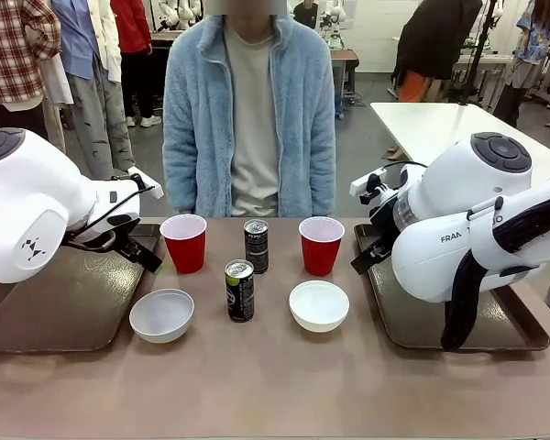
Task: Prepare tableware on both trays.
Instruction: Pick up a Picnic Bowl from the table and place it on a Handle tray.
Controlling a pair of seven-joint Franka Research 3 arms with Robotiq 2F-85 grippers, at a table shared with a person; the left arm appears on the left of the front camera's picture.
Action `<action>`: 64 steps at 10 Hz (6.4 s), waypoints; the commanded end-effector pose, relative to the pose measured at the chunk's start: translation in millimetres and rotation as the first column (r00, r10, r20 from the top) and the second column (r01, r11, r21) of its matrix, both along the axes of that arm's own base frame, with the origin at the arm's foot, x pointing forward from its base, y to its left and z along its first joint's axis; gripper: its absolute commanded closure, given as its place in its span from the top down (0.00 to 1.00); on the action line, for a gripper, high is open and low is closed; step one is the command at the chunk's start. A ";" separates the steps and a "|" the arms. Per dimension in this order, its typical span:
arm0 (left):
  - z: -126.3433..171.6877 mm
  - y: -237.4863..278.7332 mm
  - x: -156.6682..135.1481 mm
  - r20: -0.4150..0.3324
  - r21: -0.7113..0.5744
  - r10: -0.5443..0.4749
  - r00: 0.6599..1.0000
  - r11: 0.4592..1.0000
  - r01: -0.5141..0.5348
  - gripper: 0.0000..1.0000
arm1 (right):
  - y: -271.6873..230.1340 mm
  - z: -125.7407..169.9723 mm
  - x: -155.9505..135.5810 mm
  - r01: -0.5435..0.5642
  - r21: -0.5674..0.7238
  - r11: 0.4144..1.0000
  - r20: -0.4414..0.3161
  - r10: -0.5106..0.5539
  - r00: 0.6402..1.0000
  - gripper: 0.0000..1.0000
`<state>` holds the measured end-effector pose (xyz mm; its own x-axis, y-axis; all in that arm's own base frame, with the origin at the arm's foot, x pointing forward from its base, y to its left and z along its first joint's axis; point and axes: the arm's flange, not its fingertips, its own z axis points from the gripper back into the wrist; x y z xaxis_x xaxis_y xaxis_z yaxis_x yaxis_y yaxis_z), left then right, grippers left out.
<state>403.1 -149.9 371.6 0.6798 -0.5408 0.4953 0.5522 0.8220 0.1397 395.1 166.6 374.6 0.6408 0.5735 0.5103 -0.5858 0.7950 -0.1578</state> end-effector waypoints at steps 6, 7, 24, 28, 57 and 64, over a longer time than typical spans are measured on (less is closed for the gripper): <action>0.0 0.0 0.0 0.000 0.000 0.000 1.000 1.000 0.000 1.00 | 0.1 -0.2 0.0 0.000 0.000 1.000 0.000 0.000 1.000 1.00; 0.0 0.0 0.0 0.000 0.000 0.000 1.000 1.000 0.000 1.00 | 0.1 -0.2 0.0 0.000 0.000 1.000 0.000 0.000 1.000 1.00; 123.0 113.7 -74.4 -0.353 -0.656 -0.275 0.894 0.755 -0.027 1.00 | -135.1 88.6 -62.9 0.260 0.435 0.862 -0.439 -0.049 0.897 1.00; 110.9 198.8 -60.6 -0.434 -0.758 -0.255 0.864 0.622 -0.197 1.00 | -231.1 64.1 -78.6 0.368 0.653 0.662 -0.515 0.032 0.857 1.00; 90.2 288.7 -82.2 -0.544 -0.717 -0.095 0.833 0.569 -0.404 1.00 | -58.4 158.8 -82.7 0.426 0.123 0.896 -0.530 -0.304 0.792 1.00; 90.2 288.7 -82.2 -0.544 -0.717 -0.095 0.833 0.569 -0.404 1.00 | 38.0 111.2 -60.7 0.404 -0.016 0.915 -0.499 -0.357 0.789 1.00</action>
<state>321.7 137.6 460.6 0.9733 0.0307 0.2273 0.1753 0.5396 -0.8235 356.9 210.5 478.2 0.9758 0.1940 0.1010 -0.2073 0.9675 0.1450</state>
